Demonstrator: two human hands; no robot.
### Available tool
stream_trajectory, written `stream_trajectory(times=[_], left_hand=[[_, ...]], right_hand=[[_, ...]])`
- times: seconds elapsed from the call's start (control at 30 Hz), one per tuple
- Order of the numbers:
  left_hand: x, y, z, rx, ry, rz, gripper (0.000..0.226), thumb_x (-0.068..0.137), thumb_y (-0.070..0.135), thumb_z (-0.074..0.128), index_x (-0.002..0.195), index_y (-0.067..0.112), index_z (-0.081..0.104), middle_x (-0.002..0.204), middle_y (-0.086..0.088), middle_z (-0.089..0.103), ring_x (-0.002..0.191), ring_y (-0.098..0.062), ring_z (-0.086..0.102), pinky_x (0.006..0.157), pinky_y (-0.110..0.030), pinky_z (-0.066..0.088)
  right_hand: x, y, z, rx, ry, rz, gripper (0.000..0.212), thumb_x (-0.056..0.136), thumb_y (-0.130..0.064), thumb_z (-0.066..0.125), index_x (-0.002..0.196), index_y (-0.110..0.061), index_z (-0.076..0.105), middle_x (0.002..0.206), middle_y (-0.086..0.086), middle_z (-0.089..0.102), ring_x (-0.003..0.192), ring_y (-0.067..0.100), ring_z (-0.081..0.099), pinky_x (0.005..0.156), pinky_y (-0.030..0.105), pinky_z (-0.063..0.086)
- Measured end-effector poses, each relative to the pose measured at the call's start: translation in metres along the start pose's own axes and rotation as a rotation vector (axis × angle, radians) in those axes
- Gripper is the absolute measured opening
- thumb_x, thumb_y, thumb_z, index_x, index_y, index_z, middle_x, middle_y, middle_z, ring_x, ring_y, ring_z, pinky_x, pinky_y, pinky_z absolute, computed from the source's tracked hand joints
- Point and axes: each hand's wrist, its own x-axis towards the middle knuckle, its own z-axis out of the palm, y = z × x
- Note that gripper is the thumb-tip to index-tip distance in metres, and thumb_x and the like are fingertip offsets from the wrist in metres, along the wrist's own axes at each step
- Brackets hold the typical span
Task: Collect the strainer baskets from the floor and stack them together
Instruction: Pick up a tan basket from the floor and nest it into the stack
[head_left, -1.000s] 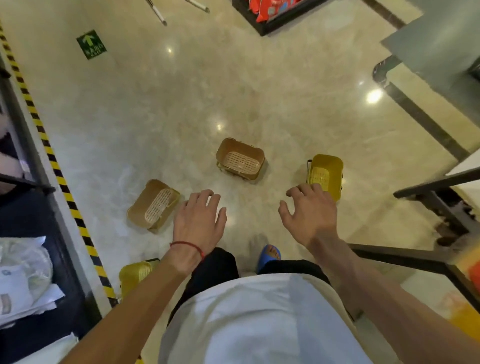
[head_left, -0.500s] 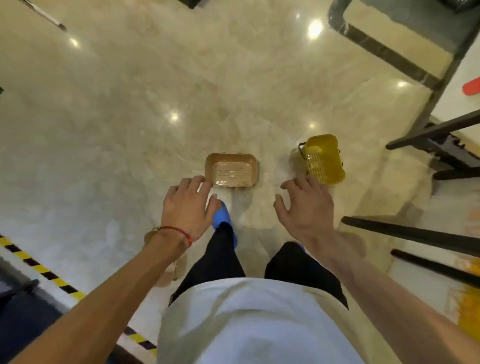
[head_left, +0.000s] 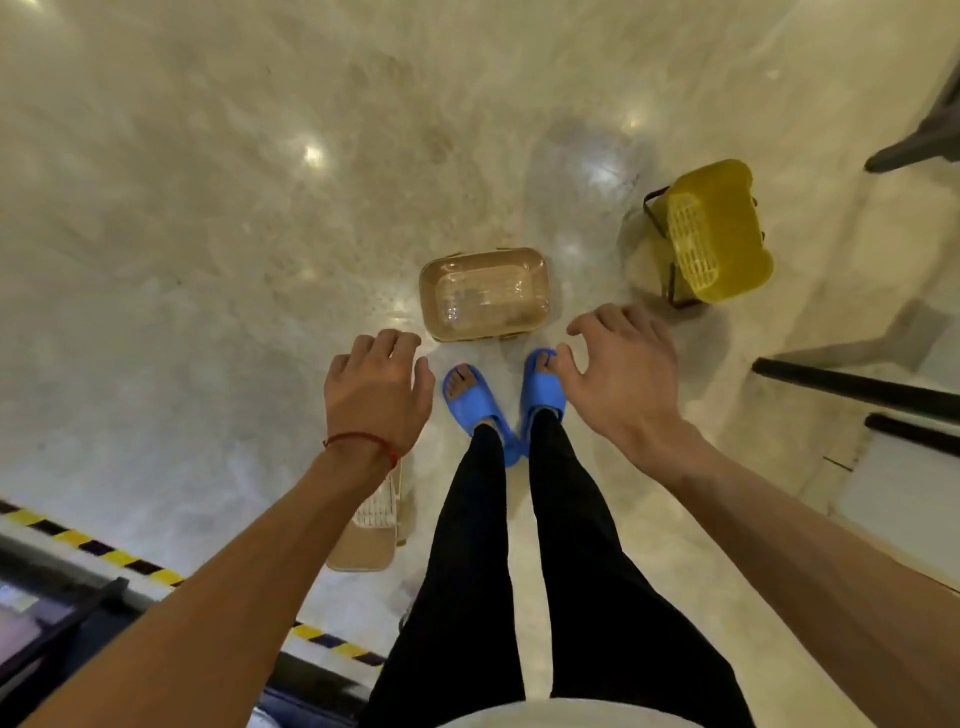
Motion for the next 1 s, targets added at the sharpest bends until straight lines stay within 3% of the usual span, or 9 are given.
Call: stream_trajectory(times=[0.3, 0.47, 0.73, 0.8, 0.87, 0.93, 1.0], left_hand=[[0.072, -0.032, 0.164, -0.088, -0.082, -0.160, 0.031, 0.096, 0.034, 0.044, 0.117, 0.019, 0.060, 0.115, -0.001, 0.064, 0.102, -0.027, 0.056, 0.075, -0.040, 0.043], [0.117, -0.046, 0.277, -0.191, -0.053, -0.283, 0.035, 0.096, 0.036, 0.044, 0.124, 0.019, 0.057, 0.124, 0.000, 0.059, 0.111, -0.025, 0.052, 0.079, -0.039, 0.043], [0.202, -0.062, 0.416, -0.618, 0.139, -0.518, 0.053, 0.096, 0.038, 0.046, 0.144, 0.015, 0.036, 0.145, -0.001, 0.043, 0.129, -0.018, 0.045, 0.106, -0.037, 0.040], [0.212, -0.063, 0.435, -0.686, 0.171, -0.557, 0.048, 0.099, 0.033, 0.042, 0.143, 0.014, 0.037, 0.137, -0.003, 0.052, 0.121, -0.020, 0.052, 0.102, -0.038, 0.043], [0.214, -0.061, 0.443, -0.713, 0.200, -0.568, 0.040, 0.100, 0.025, 0.036, 0.139, 0.016, 0.038, 0.114, -0.001, 0.063, 0.096, -0.020, 0.059, 0.084, -0.032, 0.046], [0.214, -0.057, 0.441, -0.717, 0.195, -0.586, 0.035, 0.101, 0.019, 0.034, 0.135, 0.016, 0.041, 0.095, 0.005, 0.061, 0.079, -0.017, 0.055, 0.070, -0.026, 0.039], [0.210, -0.054, 0.430, -0.714, 0.170, -0.587, 0.031, 0.102, 0.019, 0.034, 0.131, 0.016, 0.044, 0.088, 0.006, 0.058, 0.075, -0.017, 0.053, 0.066, -0.025, 0.035]], right_hand=[[0.077, 0.036, 0.168, 0.136, -0.040, 0.182, 0.037, 0.091, -0.042, 0.049, 0.112, -0.019, 0.070, 0.114, 0.002, 0.068, 0.112, 0.027, 0.054, 0.091, 0.041, 0.043], [0.119, 0.067, 0.283, 0.162, -0.014, 0.194, 0.039, 0.094, -0.041, 0.050, 0.121, -0.016, 0.064, 0.119, 0.003, 0.065, 0.112, 0.028, 0.053, 0.087, 0.044, 0.045], [0.204, 0.108, 0.410, 0.268, -0.032, 0.295, 0.056, 0.101, -0.053, 0.039, 0.144, -0.018, 0.041, 0.141, 0.004, 0.051, 0.128, 0.027, 0.045, 0.098, 0.044, 0.041], [0.213, 0.112, 0.430, 0.351, -0.026, 0.292, 0.049, 0.104, -0.050, 0.035, 0.142, -0.018, 0.041, 0.130, 0.005, 0.058, 0.117, 0.027, 0.053, 0.089, 0.038, 0.041], [0.216, 0.112, 0.441, 0.450, 0.043, 0.279, 0.033, 0.106, -0.037, 0.035, 0.126, -0.013, 0.047, 0.095, 0.006, 0.065, 0.083, 0.027, 0.059, 0.070, 0.031, 0.032], [0.214, 0.111, 0.441, 0.499, 0.066, 0.302, 0.018, 0.107, -0.028, 0.035, 0.104, -0.013, 0.044, 0.066, -0.003, 0.050, 0.056, 0.016, 0.046, 0.060, 0.029, 0.022], [0.209, 0.108, 0.432, 0.510, 0.061, 0.325, 0.015, 0.108, -0.025, 0.035, 0.097, -0.015, 0.040, 0.060, -0.008, 0.041, 0.052, 0.009, 0.039, 0.057, 0.029, 0.018]])
